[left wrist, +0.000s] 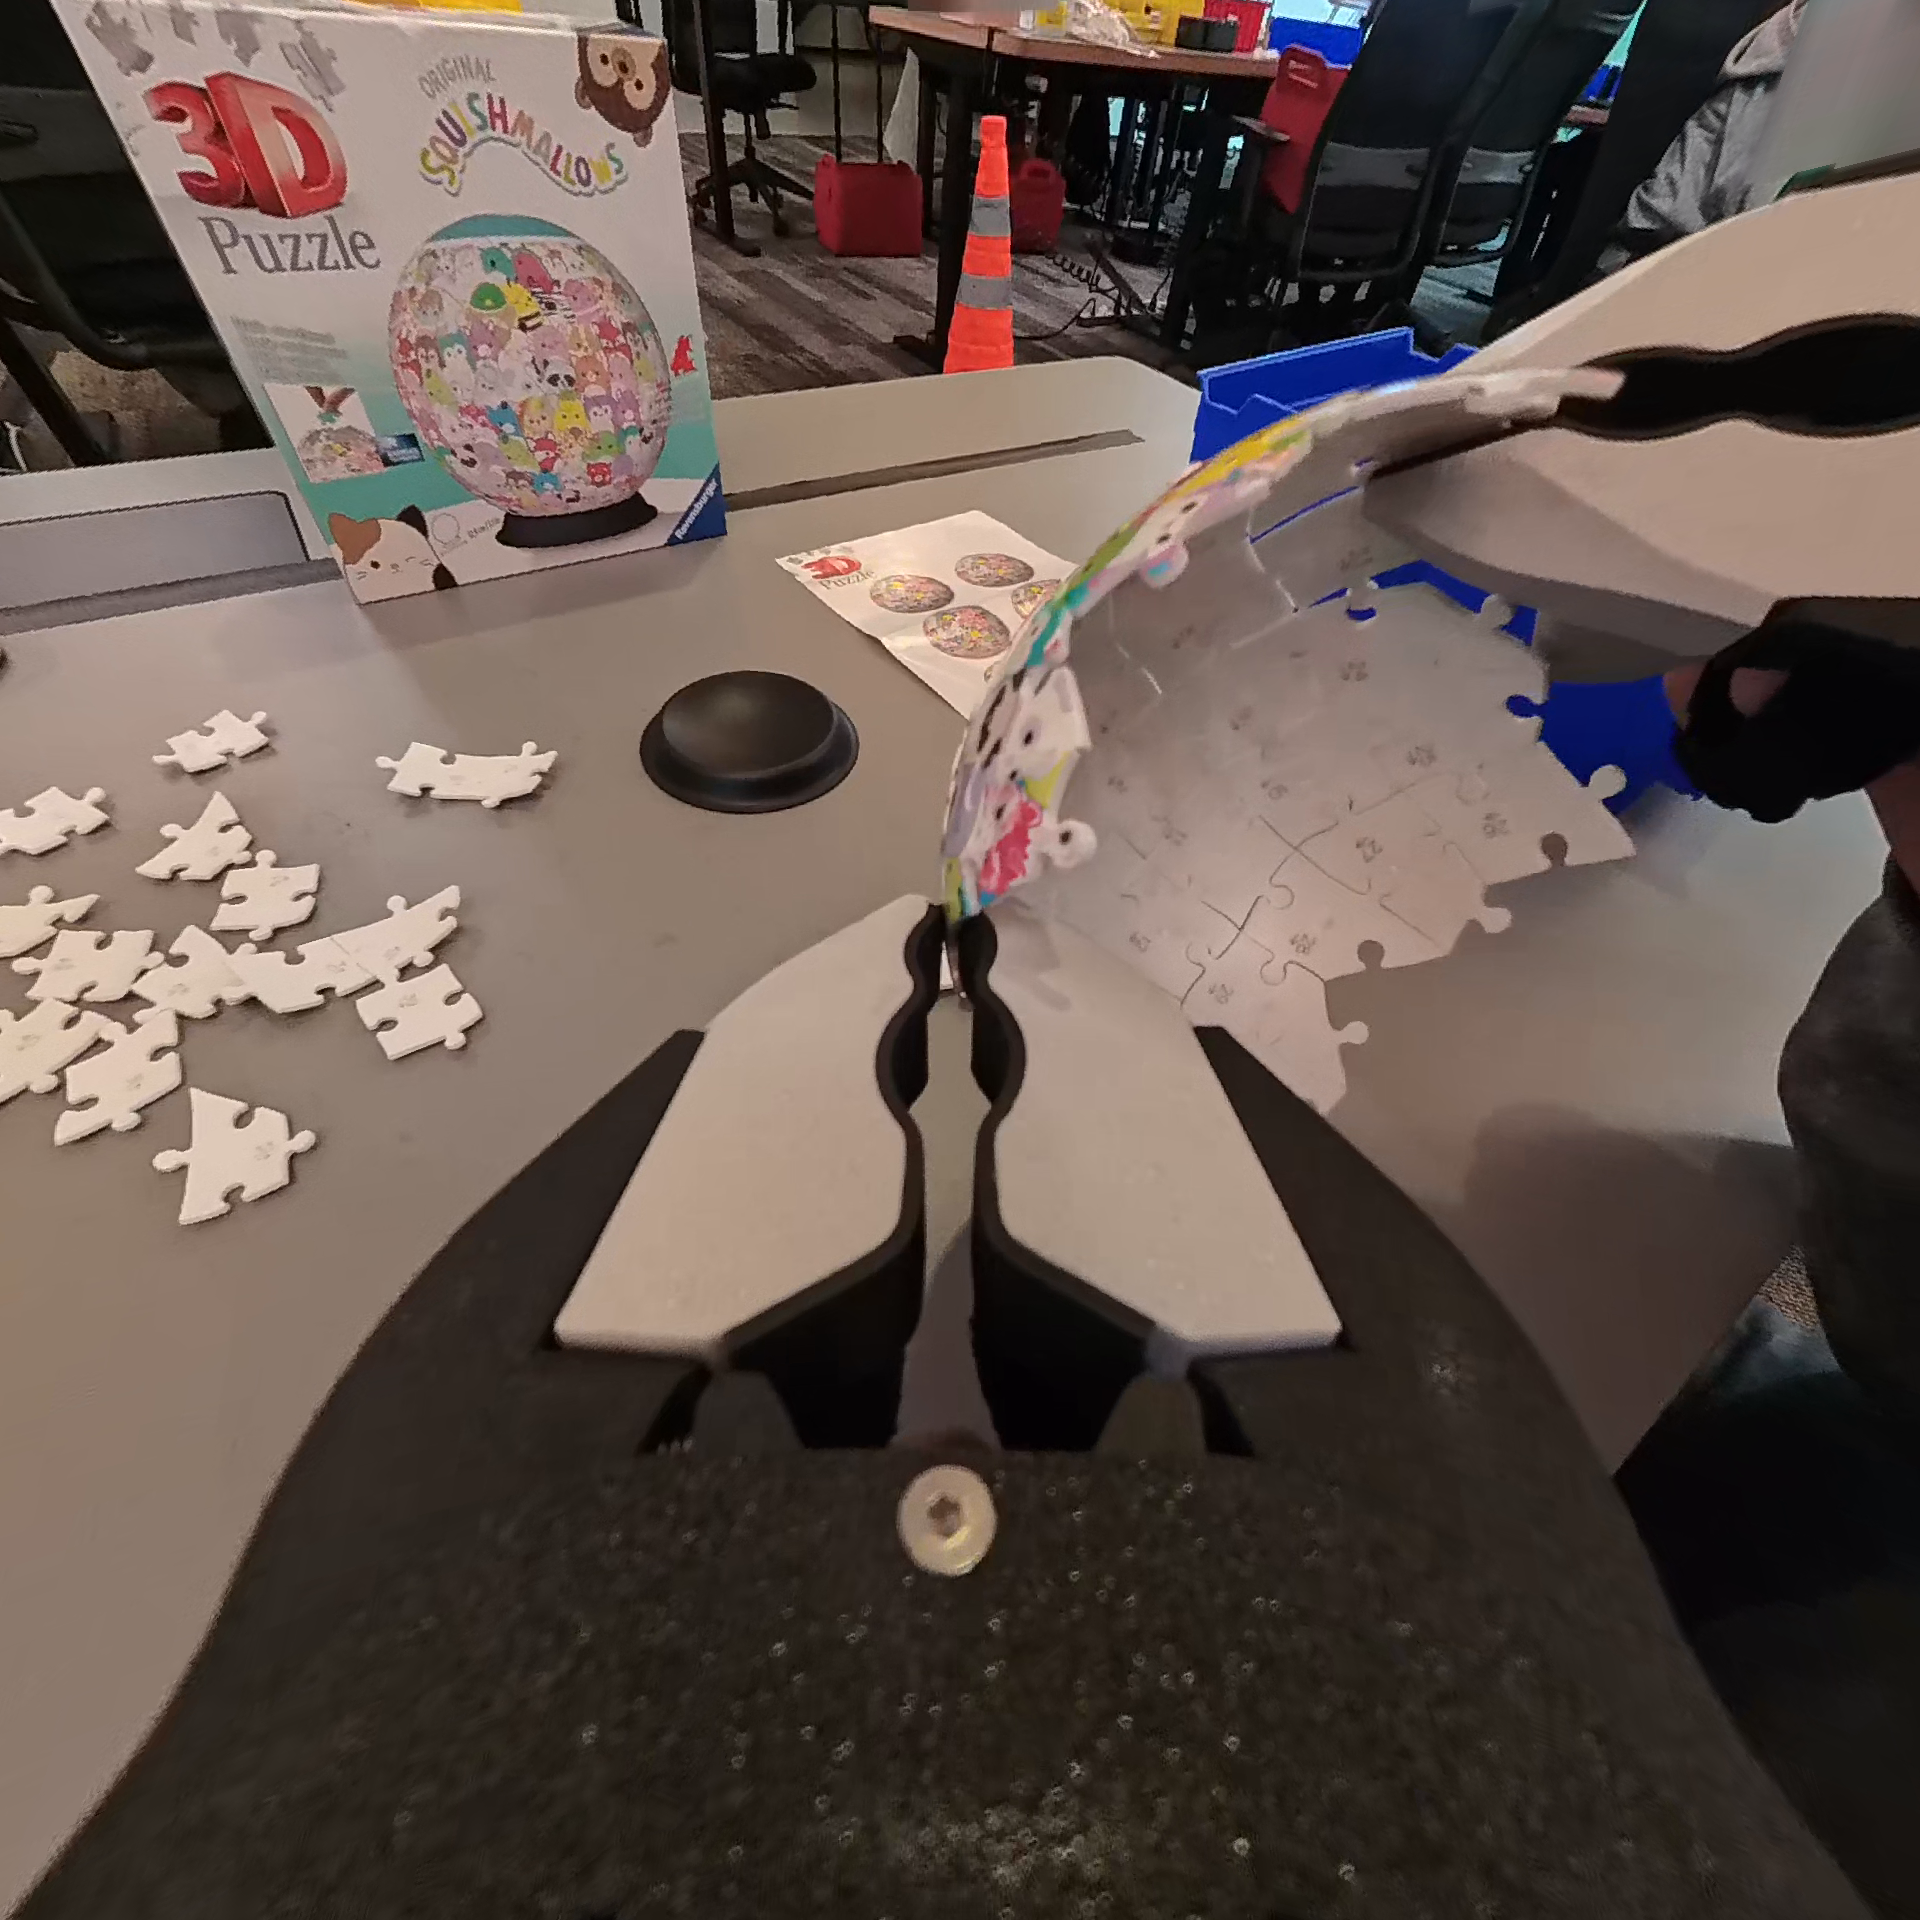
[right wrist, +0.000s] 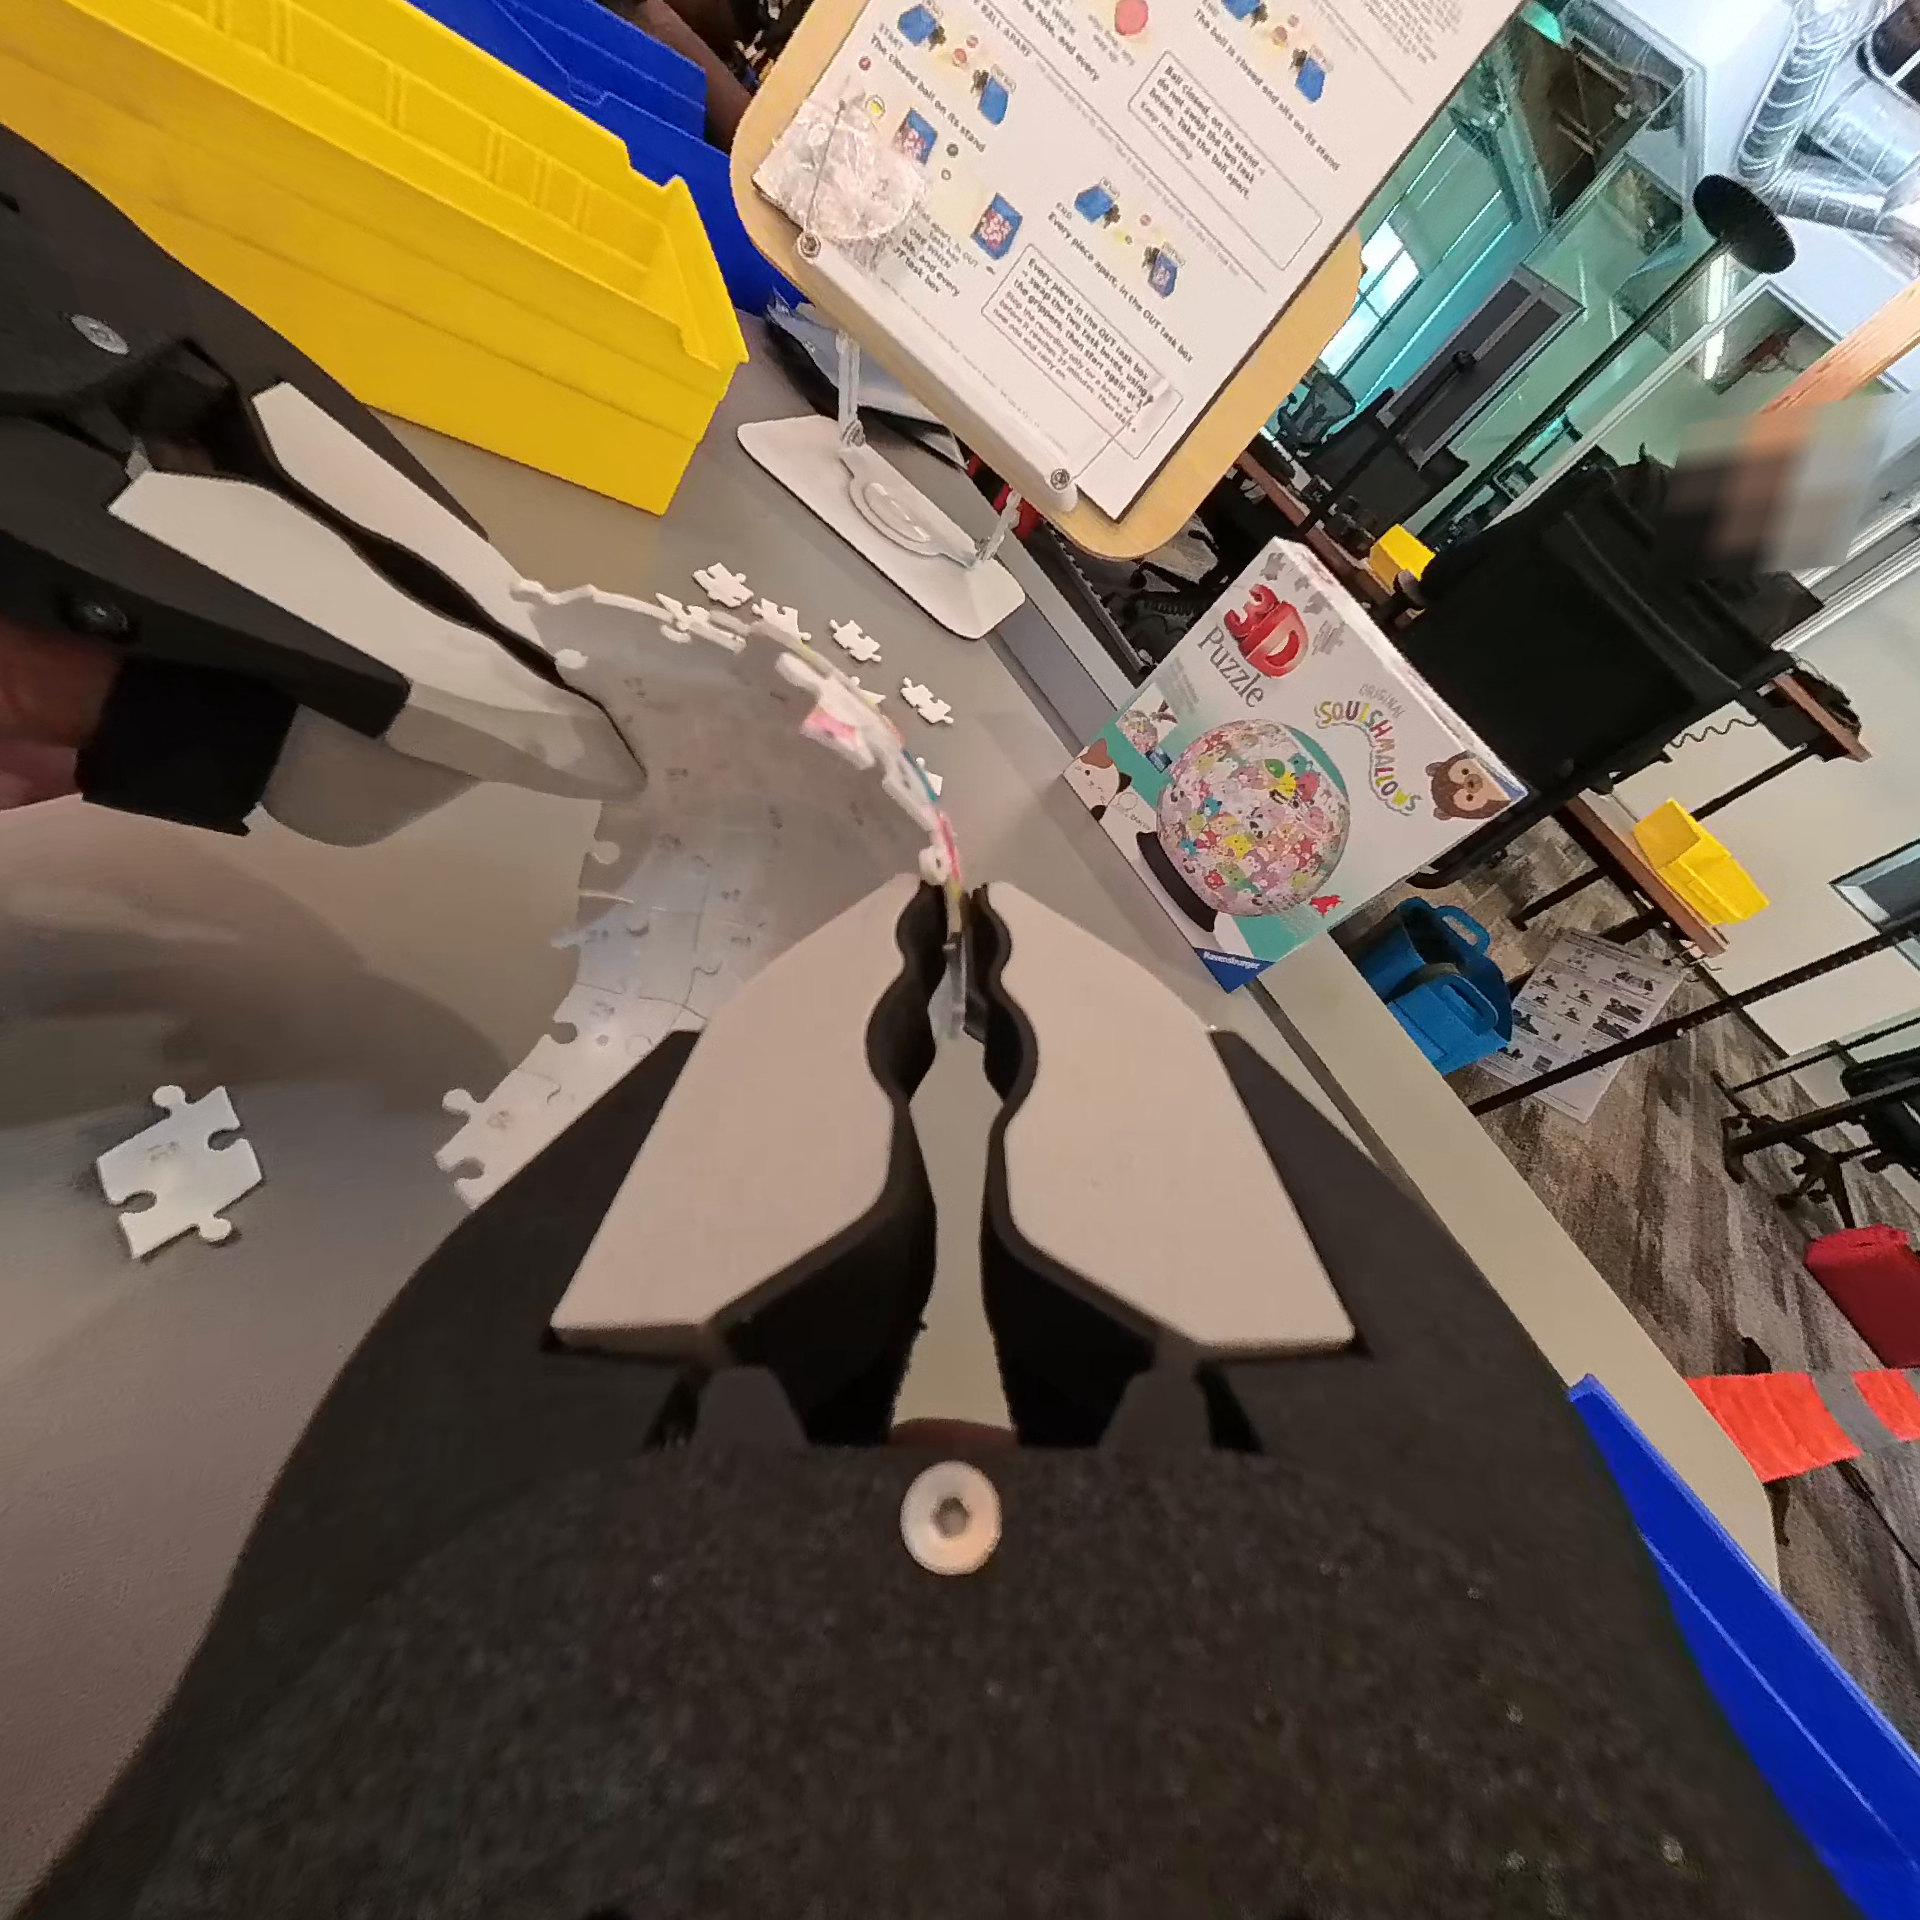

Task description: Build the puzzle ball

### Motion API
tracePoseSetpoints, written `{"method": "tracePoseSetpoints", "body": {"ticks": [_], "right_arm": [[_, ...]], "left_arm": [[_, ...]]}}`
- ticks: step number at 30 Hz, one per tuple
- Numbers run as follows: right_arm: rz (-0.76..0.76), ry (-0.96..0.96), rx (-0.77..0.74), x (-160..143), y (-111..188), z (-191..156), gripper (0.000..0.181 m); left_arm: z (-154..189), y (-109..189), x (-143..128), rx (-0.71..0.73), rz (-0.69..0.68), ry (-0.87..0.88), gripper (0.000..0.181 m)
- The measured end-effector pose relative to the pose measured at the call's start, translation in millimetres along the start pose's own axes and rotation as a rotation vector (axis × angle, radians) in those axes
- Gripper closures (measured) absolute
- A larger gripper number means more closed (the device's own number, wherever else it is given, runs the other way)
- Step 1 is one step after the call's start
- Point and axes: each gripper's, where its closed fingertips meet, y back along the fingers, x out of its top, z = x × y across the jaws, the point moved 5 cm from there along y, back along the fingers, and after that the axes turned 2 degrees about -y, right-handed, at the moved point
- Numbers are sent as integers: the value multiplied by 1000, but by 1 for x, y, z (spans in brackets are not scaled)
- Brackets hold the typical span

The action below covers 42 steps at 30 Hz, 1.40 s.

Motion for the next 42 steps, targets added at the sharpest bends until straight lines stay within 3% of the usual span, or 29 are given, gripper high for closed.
{"method": "tracePoseSetpoints", "body": {"ticks": [7,22,42], "right_arm": [[-6,-30,13,-2,-1,1,177],[-261,-462,208,-33,-18,4,175],[-294,-331,150,-31,-23,0,179]], "left_arm": [[0,-2,-1,-2,-15,12,179],[-5,-15,-19,-59,-324,281,179],[-4,-10,-23,-58,-349,266,179]]}}
